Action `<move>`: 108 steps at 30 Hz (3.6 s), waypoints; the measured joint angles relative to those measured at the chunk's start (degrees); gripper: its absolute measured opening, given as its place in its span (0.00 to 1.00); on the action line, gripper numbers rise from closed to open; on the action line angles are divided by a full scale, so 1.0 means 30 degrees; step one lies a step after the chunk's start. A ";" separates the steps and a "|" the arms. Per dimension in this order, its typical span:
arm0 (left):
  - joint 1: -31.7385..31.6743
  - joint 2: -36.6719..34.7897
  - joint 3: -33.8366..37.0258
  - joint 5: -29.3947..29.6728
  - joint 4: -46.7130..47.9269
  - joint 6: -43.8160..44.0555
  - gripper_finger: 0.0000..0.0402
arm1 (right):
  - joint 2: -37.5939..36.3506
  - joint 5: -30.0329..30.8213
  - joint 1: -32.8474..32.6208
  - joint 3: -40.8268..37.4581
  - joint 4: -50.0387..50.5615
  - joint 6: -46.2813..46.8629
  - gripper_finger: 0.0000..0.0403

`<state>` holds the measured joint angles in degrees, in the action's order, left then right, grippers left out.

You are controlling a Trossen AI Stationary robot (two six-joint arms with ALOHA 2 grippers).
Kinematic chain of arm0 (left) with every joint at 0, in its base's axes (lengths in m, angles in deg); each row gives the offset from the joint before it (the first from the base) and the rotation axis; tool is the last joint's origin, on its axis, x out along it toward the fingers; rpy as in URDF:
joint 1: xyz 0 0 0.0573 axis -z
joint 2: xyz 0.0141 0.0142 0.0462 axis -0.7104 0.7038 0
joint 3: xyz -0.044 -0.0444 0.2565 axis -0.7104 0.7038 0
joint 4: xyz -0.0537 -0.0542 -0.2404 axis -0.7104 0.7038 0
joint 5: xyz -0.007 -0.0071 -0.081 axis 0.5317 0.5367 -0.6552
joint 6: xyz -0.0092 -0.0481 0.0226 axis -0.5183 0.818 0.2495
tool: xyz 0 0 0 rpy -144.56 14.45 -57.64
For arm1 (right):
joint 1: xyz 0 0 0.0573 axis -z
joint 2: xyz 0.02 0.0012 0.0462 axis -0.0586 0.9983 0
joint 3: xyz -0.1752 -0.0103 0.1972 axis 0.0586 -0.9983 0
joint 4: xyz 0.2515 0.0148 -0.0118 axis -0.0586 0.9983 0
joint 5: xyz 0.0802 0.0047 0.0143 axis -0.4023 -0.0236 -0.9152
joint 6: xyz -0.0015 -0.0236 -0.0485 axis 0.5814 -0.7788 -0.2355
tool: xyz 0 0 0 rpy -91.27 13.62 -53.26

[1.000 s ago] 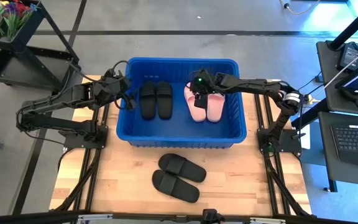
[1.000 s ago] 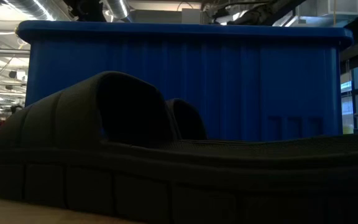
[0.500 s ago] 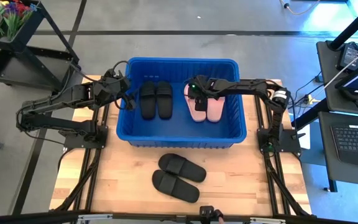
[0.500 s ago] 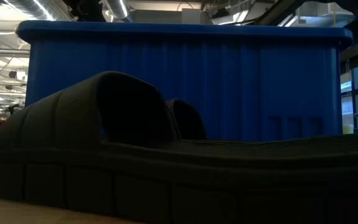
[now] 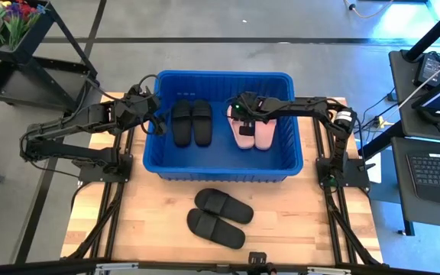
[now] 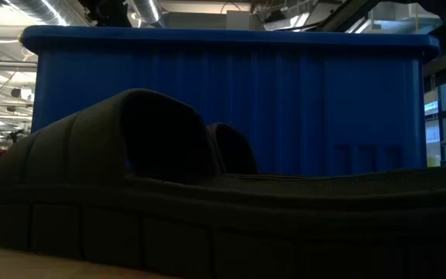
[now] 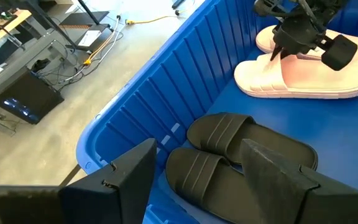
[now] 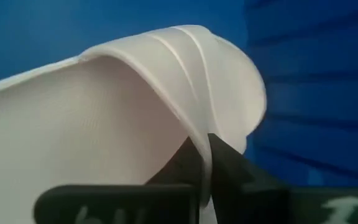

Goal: Pick and place slides into bin
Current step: Adjust the pink slide into the blue bin, then put the black slide into the blue bin

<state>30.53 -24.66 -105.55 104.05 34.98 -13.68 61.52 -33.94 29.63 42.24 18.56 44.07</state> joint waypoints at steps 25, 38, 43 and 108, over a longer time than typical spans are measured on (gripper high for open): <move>0.0005 0.0000 0.0000 -0.0001 -0.0211 0.0008 0.57 | -0.0007 -0.0073 -0.0061 0.0022 0.2980 0.1722 0.33; 0.0001 0.0000 0.0000 0.0000 -0.0205 0.0007 0.57 | -0.1073 0.2246 -0.1422 -0.0044 0.3294 0.1679 0.73; 0.0007 0.0000 0.0000 -0.0006 -0.0204 0.0007 0.57 | -0.3140 0.2334 -0.2339 0.0239 0.3158 0.2507 0.75; 0.0101 -0.0007 -0.0007 -0.0508 0.3585 0.2579 0.57 | 0.3410 0.1568 -1.7204 0.4218 0.1130 0.2656 0.62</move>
<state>30.83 -24.68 -105.57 102.53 45.73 -5.94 71.74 -29.23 -21.98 54.90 21.95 52.04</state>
